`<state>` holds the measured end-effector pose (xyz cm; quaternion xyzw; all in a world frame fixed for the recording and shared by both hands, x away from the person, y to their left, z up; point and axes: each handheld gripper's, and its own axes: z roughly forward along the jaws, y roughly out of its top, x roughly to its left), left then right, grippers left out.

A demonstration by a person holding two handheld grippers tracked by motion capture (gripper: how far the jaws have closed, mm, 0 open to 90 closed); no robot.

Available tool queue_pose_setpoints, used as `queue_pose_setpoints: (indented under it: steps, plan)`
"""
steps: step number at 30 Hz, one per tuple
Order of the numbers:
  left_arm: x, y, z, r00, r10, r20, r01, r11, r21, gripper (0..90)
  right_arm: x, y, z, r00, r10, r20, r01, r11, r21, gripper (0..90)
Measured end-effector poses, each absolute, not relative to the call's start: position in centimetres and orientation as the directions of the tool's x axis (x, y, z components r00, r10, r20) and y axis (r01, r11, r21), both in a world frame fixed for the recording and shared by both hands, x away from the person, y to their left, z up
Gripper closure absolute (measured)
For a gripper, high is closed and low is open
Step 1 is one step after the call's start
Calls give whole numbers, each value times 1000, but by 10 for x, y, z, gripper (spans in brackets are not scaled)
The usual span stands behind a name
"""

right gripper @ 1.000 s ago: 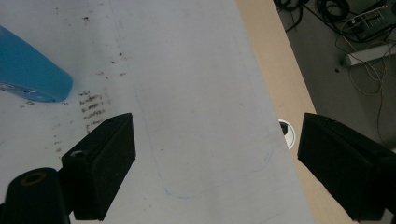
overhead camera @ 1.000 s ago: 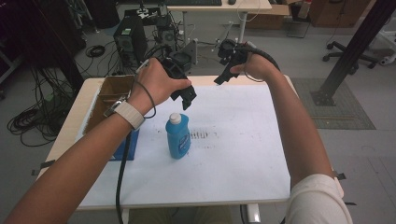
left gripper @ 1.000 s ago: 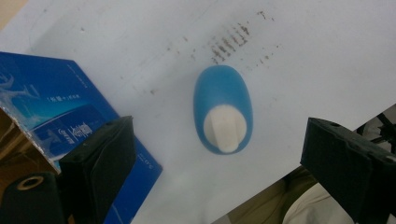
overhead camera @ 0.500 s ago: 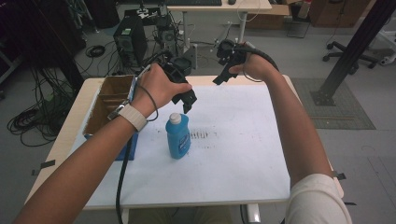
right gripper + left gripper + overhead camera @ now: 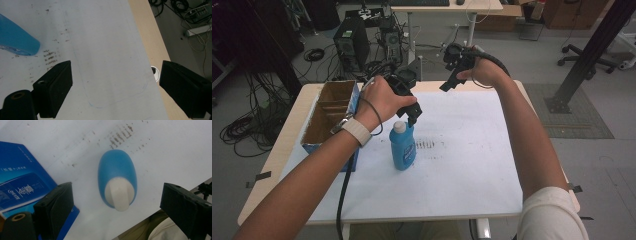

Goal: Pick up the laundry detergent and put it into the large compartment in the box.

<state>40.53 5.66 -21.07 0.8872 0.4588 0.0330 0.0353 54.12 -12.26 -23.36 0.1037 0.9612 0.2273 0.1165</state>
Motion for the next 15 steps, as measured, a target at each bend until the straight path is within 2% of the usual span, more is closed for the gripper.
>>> queue_pose_setpoints:
  steps: [15]
  plan:
    - [406,57,-227,570,822,5,818,-568,94,120,543,-122,-235,-951,253,-177,148,876,459,117]
